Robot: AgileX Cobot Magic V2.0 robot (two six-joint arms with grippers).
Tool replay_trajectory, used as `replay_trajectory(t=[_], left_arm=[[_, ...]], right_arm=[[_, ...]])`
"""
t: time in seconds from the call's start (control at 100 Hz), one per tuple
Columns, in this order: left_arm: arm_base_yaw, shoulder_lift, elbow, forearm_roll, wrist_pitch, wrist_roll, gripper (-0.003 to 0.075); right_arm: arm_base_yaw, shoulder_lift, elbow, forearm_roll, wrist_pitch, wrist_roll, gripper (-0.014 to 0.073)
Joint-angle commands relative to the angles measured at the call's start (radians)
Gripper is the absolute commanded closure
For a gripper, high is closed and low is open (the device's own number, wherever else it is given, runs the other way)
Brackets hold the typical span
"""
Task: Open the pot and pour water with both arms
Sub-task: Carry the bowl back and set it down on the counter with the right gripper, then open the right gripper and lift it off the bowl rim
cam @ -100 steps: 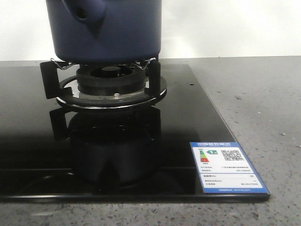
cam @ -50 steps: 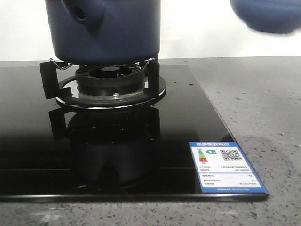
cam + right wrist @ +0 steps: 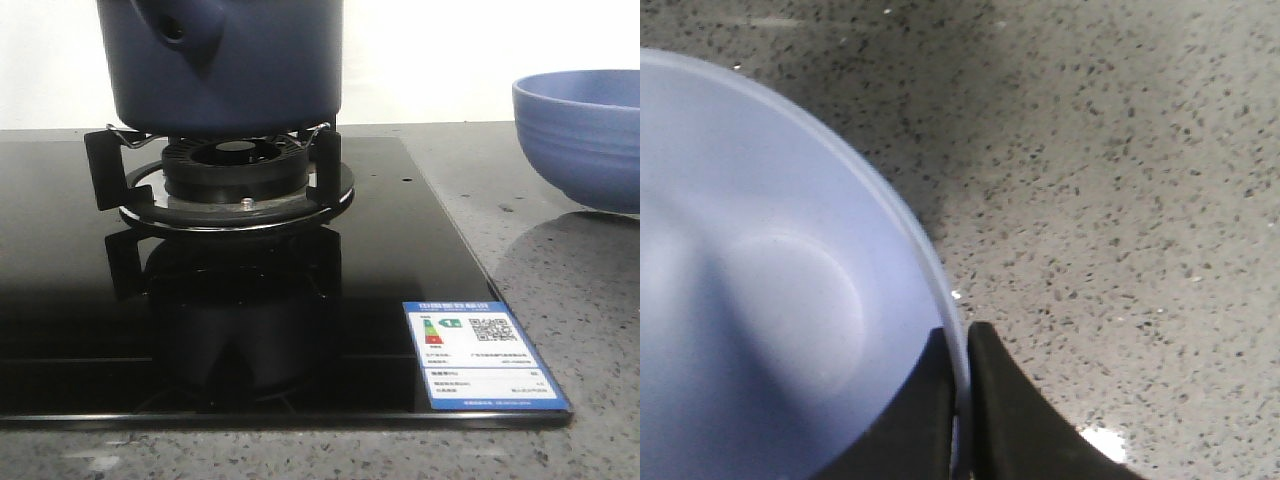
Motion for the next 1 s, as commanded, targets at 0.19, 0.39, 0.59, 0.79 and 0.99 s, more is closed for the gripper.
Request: replay_trajectory(t=[0.19,0.39,0.59,0.79,0.99], left_arm=[[-0.011,-0.032,-0.041,-0.091,-0.016,-0.001,0.0324],[-0.011,-0.032,-0.041,-0.091,-0.016,-0.001,0.0324],[-0.011,-0.032,-0.041,-0.085,-0.016,-0.001,0.0324],[-0.029,-0.028,-0.041,-0.062,0.006,0.001,0.0324],[-0.101,0.026,-0.041,-0.064,0.012,0.030,0.0324]], right_arm=[[-0.006,-0.020,-0.013,-0.003,-0.051,0.002,0.0637],[-0.006,-0.018,0.036,0.000,-0.078,0.002,0.0617],[-0.006,-0.029,0.027,0.001,-0.088,-0.002,0.0300],[-0.006,-0.084,-0.030,0.029,-0.065,0.002,0.0155],[-0.006,-0.184,-0.074,0.037,-0.060,0.002,0.0155]])
